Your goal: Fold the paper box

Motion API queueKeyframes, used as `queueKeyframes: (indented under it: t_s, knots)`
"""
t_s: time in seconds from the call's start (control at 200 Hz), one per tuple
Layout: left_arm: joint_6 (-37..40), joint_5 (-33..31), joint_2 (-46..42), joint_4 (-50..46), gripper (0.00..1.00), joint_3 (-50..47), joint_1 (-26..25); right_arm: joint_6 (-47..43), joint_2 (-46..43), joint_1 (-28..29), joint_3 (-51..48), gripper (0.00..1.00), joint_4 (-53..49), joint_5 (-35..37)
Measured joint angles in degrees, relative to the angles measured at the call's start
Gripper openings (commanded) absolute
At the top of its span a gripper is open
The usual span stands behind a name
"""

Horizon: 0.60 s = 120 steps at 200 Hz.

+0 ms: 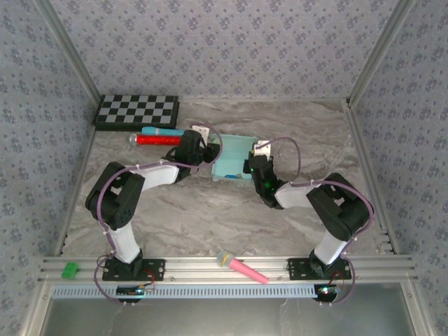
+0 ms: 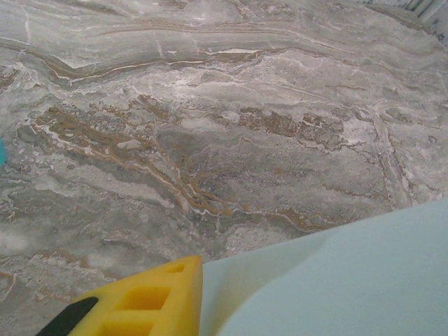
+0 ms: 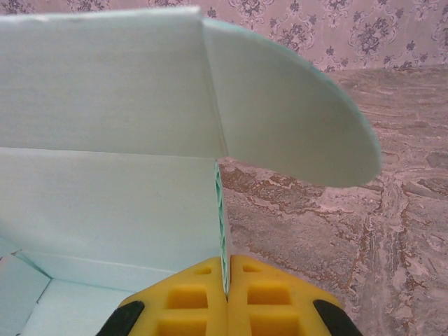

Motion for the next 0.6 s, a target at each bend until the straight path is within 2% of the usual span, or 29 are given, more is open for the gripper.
queueKeyframes:
  t_s: [0.245, 0.33, 0.49, 0.6]
  knots:
    - [-0.42, -0.28, -0.11, 0.63, 0.33, -1.33, 0.00, 0.00, 0.04, 0.11, 0.00, 0.02, 0.02, 0.42]
    - [-0.39, -0.26, -0.31, 0.98, 0.31, -1.86, 0.00, 0.00, 0.04, 0.15, 0.00, 0.02, 0.02, 0.46]
    - [-0.15, -0.13, -0.42, 1.79, 0.20, -2.10, 0.00, 0.00, 0.04, 0.22, 0.00, 0.02, 0.07, 0.81]
    - [0.07, 0.26, -0.42, 2.16, 0.17, -2.71, 0.00, 0.00, 0.04, 0.37, 0.00, 0.02, 0.37, 0.81]
